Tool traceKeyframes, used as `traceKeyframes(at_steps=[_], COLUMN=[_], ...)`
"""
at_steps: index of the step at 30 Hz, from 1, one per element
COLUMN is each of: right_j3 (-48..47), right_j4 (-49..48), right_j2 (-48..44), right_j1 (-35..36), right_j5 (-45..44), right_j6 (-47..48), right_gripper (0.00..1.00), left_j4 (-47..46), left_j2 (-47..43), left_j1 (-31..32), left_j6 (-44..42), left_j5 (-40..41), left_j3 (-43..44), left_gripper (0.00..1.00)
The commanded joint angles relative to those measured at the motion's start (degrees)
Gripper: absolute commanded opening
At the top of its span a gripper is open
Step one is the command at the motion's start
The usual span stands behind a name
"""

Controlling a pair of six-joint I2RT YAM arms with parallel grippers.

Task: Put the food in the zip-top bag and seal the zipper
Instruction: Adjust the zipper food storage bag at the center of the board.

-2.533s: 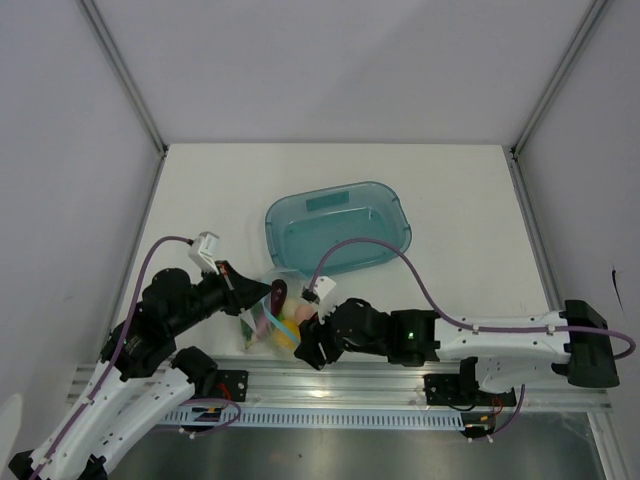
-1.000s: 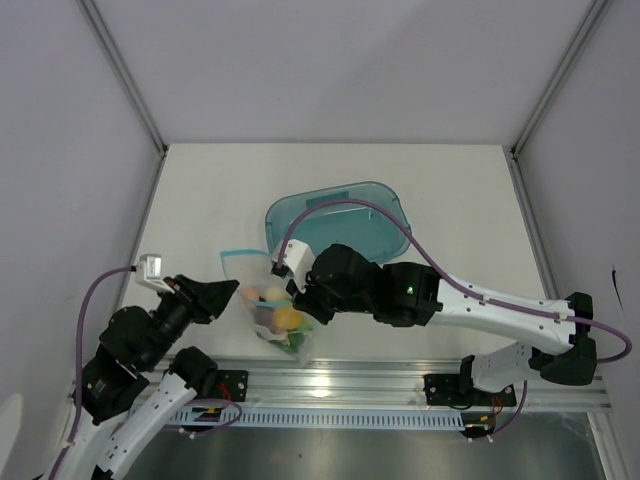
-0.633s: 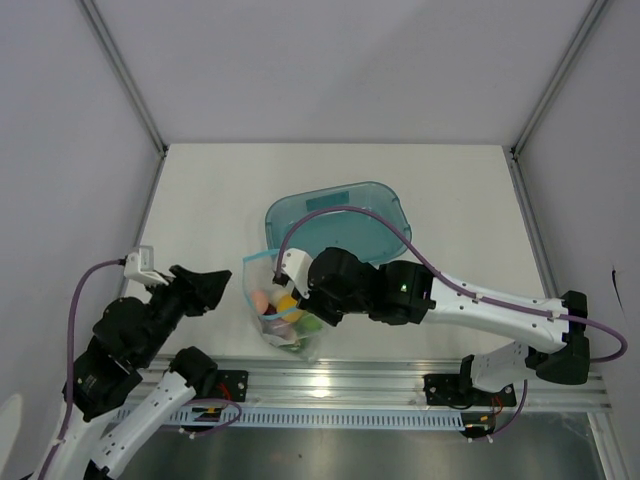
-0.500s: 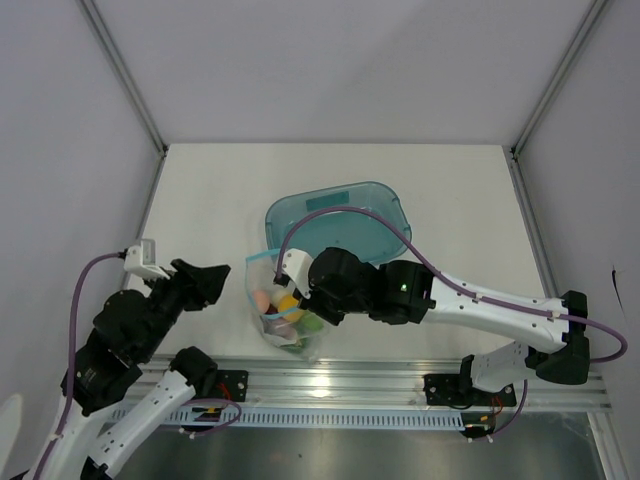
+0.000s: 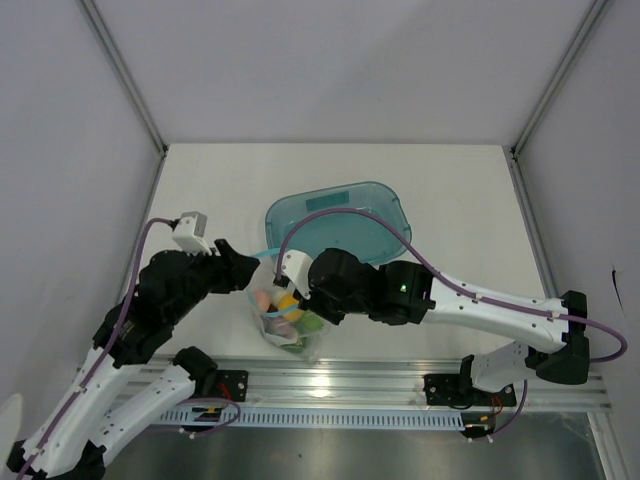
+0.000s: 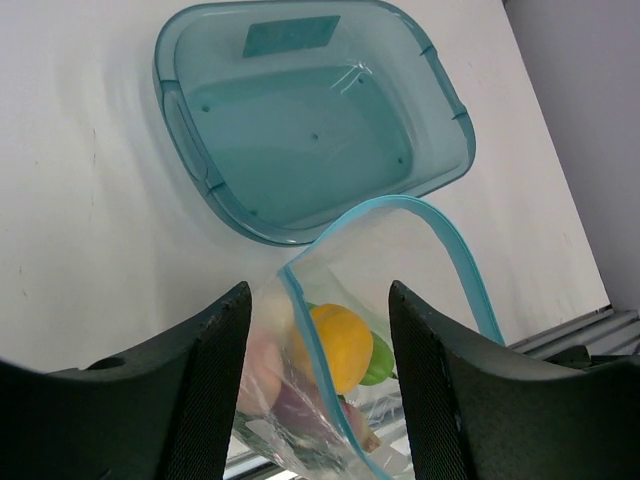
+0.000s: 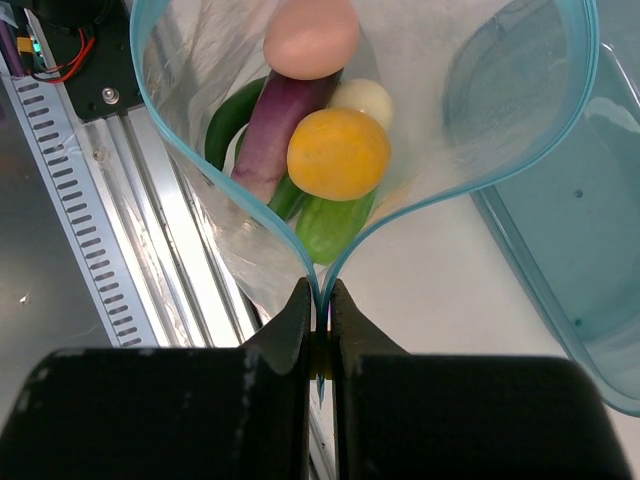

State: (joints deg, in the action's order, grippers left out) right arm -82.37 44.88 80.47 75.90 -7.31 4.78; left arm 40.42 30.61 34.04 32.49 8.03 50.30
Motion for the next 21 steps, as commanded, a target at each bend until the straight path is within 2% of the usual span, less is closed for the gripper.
traceKeyframes(at_steps=[1, 8, 11, 13, 20, 21], right_j3=[0.10, 2.03, 2.56, 2.74, 2.39, 2.30], right_j4=[-1.03, -0.85, -0.50, -0.50, 0.29, 0.21], right_j2=[-1.10, -3.12, -3.74, -4.09, -3.91, -3.91], right_j1=[0.30, 0.57, 0.48, 0.39, 0.13, 0.13], right_j5=[-1.04, -2.79, -2.88, -2.97, -3.68, -3.68], right_j6=[0.94, 0.67, 0.67, 0.85, 1.46, 1.55], right_gripper=[0.00, 0.00, 0.00, 0.00, 0.00, 0.00], left_j4=[-2.19, -3.95, -3.51, -3.95, -5.80, -5.71], left_j2=[3.13, 4.98, 6.04, 6.39, 10.96, 11.48], left_j1=[-0.29, -0.29, -0.29, -0.29, -0.29, -0.29], left_j6=[-0.33, 1.00, 1.52, 1.70, 1.08, 1.08], left_j5=[-1.97, 0.49, 3.39, 5.31, 2.08, 1.99], left_j3=[0.85, -0.91, -1.08, -1.79, -0.21, 0.23], left_gripper=[0.59, 0.56, 0.50, 0.43, 0.31, 0.25])
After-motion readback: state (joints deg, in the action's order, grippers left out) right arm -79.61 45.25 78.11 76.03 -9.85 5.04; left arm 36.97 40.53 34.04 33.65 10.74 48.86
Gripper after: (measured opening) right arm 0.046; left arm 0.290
